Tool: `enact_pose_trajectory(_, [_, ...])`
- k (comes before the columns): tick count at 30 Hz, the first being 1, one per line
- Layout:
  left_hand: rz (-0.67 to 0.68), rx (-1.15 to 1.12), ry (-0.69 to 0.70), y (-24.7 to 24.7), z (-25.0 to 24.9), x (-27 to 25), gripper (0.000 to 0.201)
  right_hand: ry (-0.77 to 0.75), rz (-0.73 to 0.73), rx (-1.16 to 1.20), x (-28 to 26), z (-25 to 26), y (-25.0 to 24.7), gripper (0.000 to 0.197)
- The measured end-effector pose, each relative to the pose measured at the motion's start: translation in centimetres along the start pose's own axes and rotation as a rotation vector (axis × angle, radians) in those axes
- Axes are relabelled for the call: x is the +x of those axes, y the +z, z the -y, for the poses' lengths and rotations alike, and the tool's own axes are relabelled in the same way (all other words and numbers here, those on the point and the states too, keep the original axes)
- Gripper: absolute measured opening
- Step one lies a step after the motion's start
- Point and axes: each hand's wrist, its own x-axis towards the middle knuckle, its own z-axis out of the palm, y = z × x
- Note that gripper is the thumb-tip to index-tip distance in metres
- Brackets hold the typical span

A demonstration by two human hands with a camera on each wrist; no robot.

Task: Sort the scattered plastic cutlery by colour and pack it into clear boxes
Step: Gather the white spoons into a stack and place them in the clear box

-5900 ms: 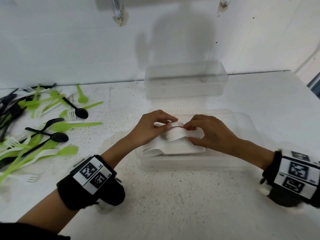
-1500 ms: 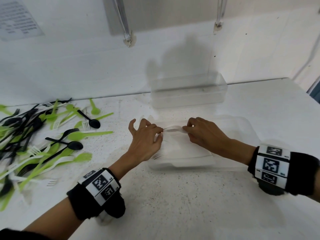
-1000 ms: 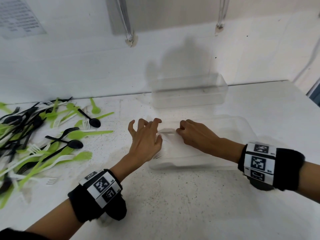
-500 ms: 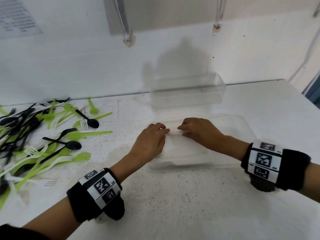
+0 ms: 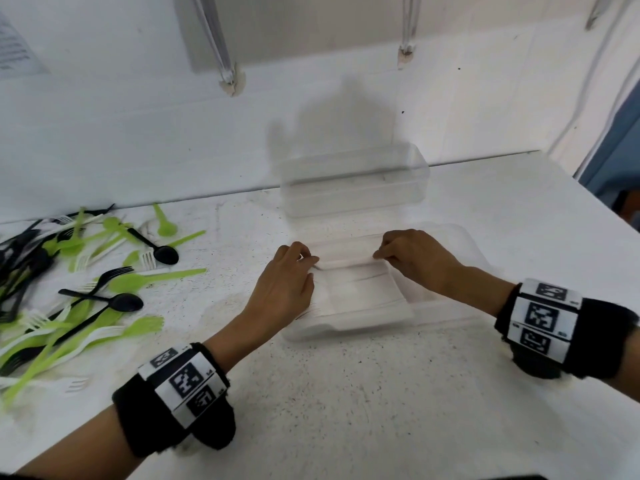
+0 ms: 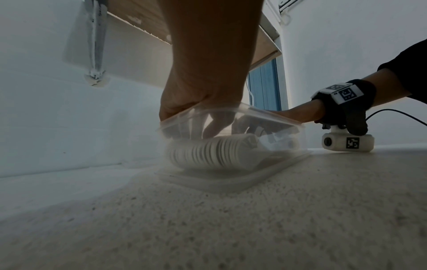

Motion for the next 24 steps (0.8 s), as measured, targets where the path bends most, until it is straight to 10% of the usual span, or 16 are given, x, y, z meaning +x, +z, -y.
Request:
enact_pose_trajectory(9, [0.029, -0.004, 0.016, -0.1, 0.1, 0.0, 0.032, -0.177, -0.074, 0.049, -0.8, -1.0, 1.2, 0.022])
enact_pose_trajectory(24, [0.054, 0.151, 0.089, 0.0, 0.4, 0.2, 0.033, -0.048, 0.114, -0.186, -0.9, 0.6, -0.2, 0.045])
